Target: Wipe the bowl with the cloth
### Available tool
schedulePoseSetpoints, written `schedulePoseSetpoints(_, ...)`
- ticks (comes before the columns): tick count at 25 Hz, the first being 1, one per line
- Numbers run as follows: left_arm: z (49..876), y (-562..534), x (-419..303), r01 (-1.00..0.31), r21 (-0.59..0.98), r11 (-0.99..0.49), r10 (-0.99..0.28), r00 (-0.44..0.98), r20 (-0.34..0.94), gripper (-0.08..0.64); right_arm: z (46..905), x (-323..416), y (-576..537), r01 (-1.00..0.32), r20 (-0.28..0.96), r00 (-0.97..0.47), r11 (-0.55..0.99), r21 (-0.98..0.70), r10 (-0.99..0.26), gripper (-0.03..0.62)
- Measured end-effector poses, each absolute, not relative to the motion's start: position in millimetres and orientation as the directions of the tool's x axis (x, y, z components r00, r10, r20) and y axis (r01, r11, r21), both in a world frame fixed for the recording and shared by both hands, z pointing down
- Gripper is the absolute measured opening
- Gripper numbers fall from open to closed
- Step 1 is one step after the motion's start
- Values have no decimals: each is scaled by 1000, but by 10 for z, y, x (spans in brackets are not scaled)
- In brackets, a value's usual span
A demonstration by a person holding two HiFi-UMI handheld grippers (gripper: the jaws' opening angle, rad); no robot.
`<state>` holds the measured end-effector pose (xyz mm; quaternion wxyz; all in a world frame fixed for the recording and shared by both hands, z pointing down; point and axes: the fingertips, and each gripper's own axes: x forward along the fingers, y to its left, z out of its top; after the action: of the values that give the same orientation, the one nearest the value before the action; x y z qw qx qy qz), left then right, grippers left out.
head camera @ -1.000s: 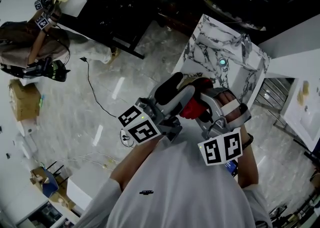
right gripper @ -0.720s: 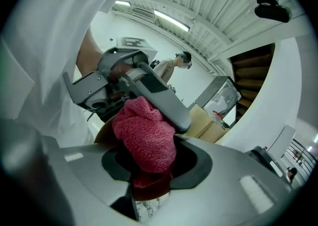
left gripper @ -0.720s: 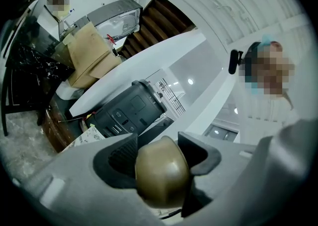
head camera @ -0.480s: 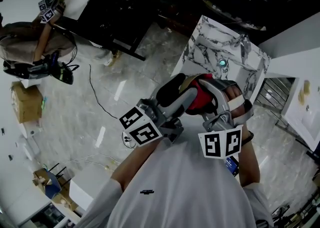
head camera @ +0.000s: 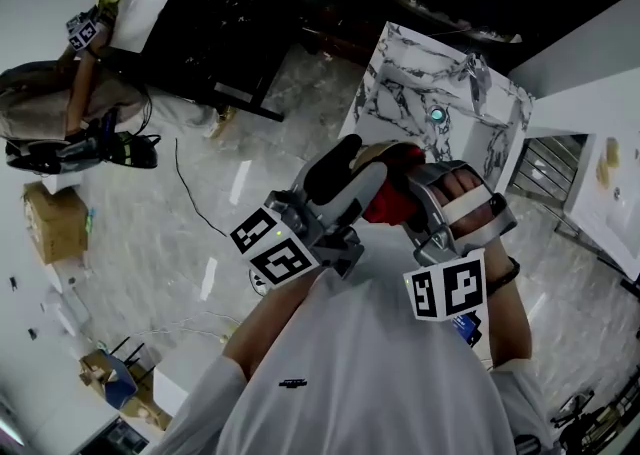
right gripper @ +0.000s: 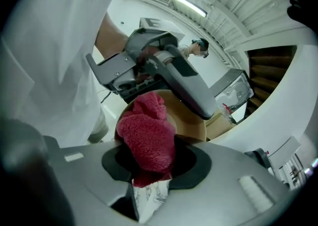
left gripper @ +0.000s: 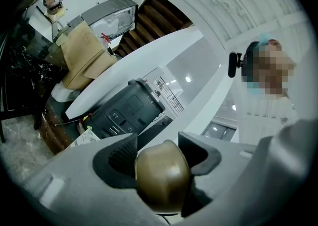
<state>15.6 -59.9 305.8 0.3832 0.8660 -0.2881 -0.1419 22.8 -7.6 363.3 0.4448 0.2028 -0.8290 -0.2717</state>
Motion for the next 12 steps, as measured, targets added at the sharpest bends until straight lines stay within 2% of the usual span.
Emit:
schedulePoseSetpoints(4, 3061, -579, 204, -381, 748, -544, -593, 805, -22, 261, 3552, 162, -17, -121, 614, -597, 815, 567, -516, 137)
schedulePoseSetpoints(7, 3065, -556, 227, -379, 747, -547, -583, 813, -14, 261, 3473, 110, -32, -162, 571, -639, 816, 555, -515, 137)
schedulePoseSetpoints(9, 3061, -533, 235, -379, 746, -547, -578, 816, -10, 261, 3418, 112, -96, -218, 529, -648, 799, 560, -548, 138)
schedulePoseSetpoints(12, 3054, -486, 242, -384, 742, -550, -580, 815, -8, 259, 3407, 197, -215, -271, 512, -573, 737, 619, -640, 138)
